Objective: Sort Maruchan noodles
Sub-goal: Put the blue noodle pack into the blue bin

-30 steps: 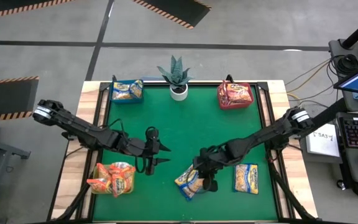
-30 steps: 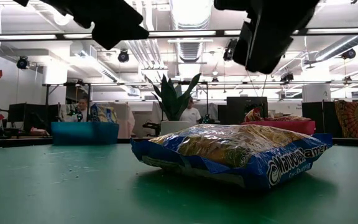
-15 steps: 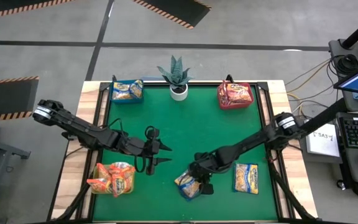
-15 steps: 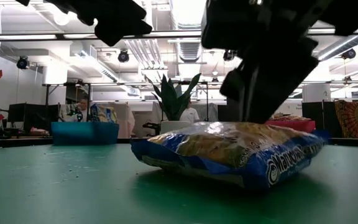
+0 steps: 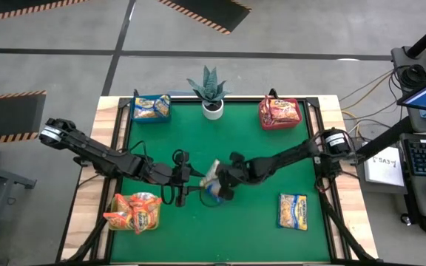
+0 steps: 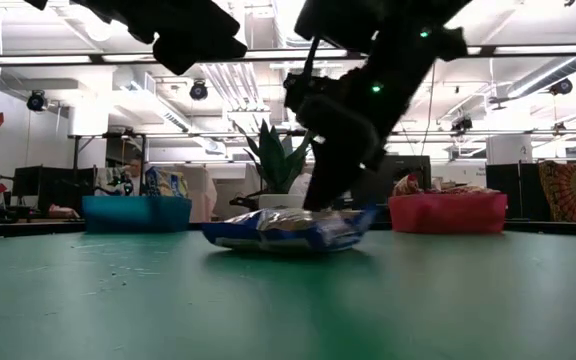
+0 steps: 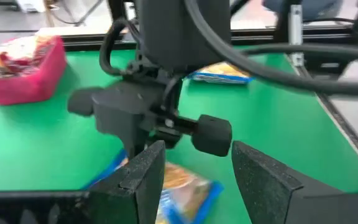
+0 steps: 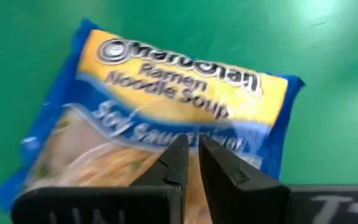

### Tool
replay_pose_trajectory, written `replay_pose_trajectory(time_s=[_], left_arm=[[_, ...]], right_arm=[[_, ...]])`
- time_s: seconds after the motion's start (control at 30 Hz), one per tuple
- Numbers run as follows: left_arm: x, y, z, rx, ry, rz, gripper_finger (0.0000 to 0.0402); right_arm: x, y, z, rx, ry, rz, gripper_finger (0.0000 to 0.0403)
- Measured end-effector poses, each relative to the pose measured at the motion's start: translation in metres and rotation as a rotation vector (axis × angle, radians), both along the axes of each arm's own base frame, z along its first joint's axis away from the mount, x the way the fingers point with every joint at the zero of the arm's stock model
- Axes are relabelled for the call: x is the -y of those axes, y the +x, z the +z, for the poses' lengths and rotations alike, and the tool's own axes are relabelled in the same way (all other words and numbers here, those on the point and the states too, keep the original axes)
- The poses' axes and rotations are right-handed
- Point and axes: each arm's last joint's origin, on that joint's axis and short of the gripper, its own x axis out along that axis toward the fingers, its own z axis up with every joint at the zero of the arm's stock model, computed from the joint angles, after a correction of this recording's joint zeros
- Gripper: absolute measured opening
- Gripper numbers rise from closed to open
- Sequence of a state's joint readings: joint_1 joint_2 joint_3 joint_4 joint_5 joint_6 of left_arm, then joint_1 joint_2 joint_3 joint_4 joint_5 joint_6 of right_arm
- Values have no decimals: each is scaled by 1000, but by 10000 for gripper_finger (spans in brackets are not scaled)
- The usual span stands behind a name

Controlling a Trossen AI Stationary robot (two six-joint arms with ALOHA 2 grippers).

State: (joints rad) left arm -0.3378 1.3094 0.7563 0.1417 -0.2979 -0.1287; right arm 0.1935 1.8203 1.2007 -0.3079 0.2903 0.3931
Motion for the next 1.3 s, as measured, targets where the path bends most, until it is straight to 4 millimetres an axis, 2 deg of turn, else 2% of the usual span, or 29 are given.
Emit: replay_pose_trajectory(time_s=[0.17, 0.3, 0.4, 0.6, 0.8, 1.07, 1.3], left_arm=[[-3, 0, -1, -1, 17, 72, 169], [-7, 0, -3, -19, 11, 107, 169], [-10, 1, -3, -16, -1, 125, 169], [-18, 0, -10, -20, -44, 169, 169], [-28, -1, -21, 0, -147, 243, 169], [-39, -8, -40, 43, -310, 334, 174], [-43, -12, -47, 83, -401, 339, 203]], right_arm=[[19, 0, 22, 53, -24, 2, 28], [21, -6, 37, 79, -58, 45, 28], [21, -12, 40, 85, -63, 62, 28], [26, -22, 15, 147, -58, 48, 28], [43, -37, -13, 130, -28, -42, 28], [54, -53, -35, 128, -13, -93, 28], [58, -62, -46, 149, -12, -106, 28]])
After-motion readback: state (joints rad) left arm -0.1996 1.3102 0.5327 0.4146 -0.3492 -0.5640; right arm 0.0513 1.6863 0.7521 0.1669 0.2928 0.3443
